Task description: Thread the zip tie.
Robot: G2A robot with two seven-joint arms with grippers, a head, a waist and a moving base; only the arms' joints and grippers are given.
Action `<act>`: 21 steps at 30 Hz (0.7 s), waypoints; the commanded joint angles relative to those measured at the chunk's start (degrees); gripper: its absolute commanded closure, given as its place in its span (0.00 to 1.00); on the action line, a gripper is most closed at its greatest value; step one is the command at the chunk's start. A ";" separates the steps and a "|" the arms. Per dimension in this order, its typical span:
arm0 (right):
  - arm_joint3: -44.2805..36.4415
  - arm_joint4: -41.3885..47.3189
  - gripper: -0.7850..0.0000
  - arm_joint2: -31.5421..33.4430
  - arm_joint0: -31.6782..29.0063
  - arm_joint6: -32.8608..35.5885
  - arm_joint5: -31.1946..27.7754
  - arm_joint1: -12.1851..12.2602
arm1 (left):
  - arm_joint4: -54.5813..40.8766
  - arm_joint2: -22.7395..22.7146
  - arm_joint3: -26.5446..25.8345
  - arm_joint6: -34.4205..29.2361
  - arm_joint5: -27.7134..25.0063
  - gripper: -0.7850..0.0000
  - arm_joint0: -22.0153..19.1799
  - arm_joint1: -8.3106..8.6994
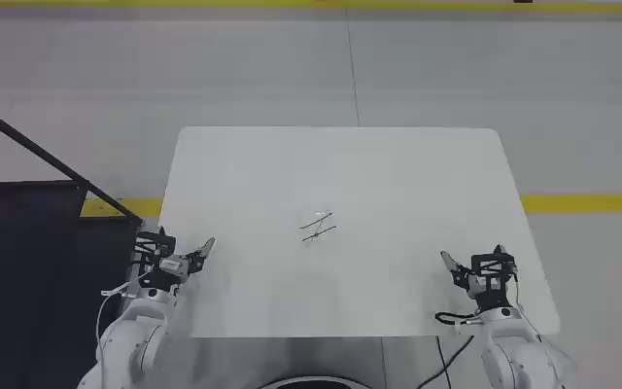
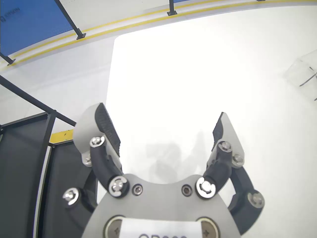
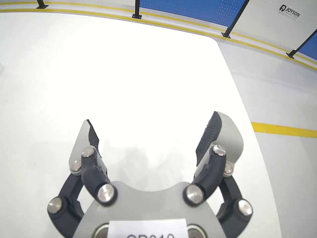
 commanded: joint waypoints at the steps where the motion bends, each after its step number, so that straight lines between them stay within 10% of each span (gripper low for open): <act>1: 0.00 0.00 0.00 0.00 0.00 0.00 0.00 0.00 | 0.00 0.00 0.00 0.00 0.00 0.00 0.00 0.00; 21: -0.16 0.28 0.00 -0.18 0.03 -0.12 -0.59 -0.02 | -1.06 -0.07 -0.16 0.21 -0.23 0.00 -0.12 -0.06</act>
